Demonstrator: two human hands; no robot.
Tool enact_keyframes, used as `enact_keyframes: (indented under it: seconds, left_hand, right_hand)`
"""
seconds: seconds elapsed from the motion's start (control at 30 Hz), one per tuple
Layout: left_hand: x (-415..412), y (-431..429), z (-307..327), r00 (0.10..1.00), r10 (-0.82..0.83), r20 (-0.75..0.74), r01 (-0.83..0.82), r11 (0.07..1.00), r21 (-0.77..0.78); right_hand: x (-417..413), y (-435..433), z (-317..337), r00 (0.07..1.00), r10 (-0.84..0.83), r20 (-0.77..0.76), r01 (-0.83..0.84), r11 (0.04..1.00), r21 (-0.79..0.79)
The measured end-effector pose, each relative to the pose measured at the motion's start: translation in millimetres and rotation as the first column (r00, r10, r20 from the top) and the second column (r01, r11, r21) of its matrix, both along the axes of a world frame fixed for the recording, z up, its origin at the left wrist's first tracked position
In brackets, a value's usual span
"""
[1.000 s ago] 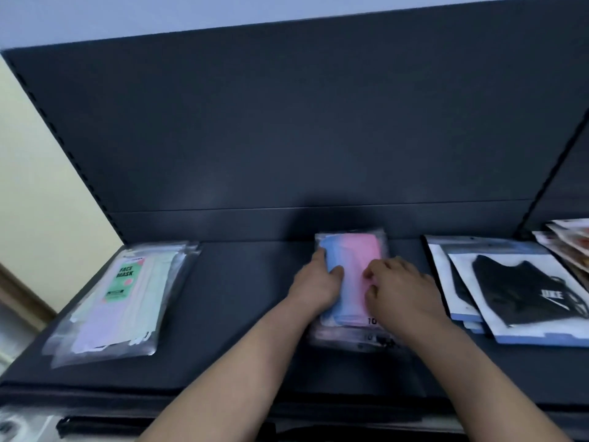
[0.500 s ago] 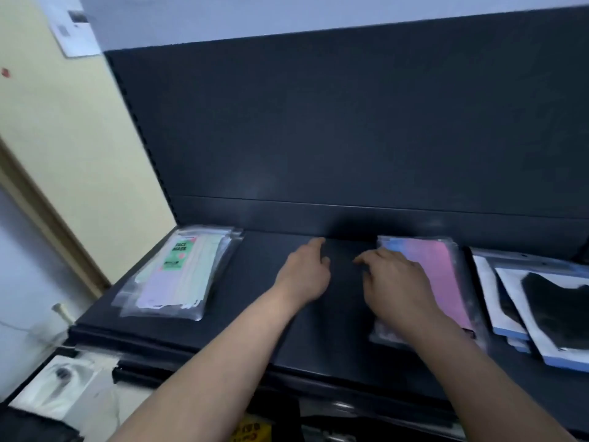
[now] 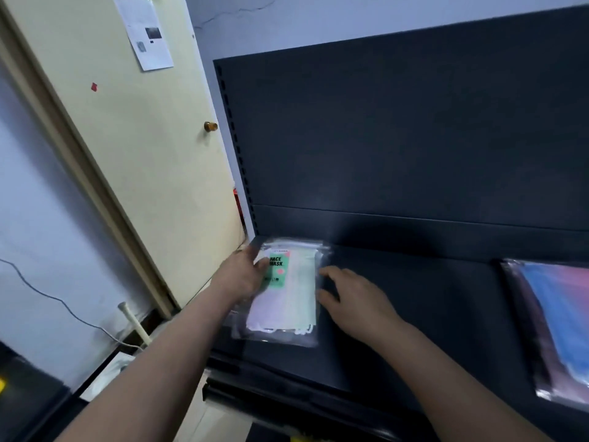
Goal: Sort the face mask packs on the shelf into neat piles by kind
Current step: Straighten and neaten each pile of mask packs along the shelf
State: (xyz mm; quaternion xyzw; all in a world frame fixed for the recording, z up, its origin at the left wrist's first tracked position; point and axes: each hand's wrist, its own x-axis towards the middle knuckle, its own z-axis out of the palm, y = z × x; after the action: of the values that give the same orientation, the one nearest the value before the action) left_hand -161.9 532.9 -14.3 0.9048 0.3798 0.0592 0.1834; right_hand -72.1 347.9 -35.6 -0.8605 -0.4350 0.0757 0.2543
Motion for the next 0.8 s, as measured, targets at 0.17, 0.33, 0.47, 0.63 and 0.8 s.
enact_keyframes:
  seconds: [0.17,0.33,0.47,0.63,0.8]
  left_hand:
    - [6,4,-27,0.999,-0.023,0.024,0.027,0.979,-0.203]
    - [30,-36,-42,0.992,-0.111,0.056,0.118,0.983,-0.142]
    - [60,-86,-40,0.967,-0.251,0.049,0.256,0.952,-0.169]
    - [96,-167,-33,0.904,-0.418,0.092,0.427,0.868,-0.254]
    - [101,-195,-24,0.84,-0.531,-0.107,0.539,0.84,0.065]
  right_hand:
    - [-11,23,-11,0.994,0.008,-0.105,-0.011,1.0,-0.028]
    - [-1,-9,-14,0.987,-0.155,-0.038,0.15,0.982,-0.113]
    - [16,-60,-9,0.946,-0.323,0.017,0.321,0.933,-0.16]
    - [37,-125,-1,0.851,-0.51,0.122,0.522,0.802,-0.291]
    - [46,-159,0,0.869,-0.486,0.097,0.486,0.8,-0.352]
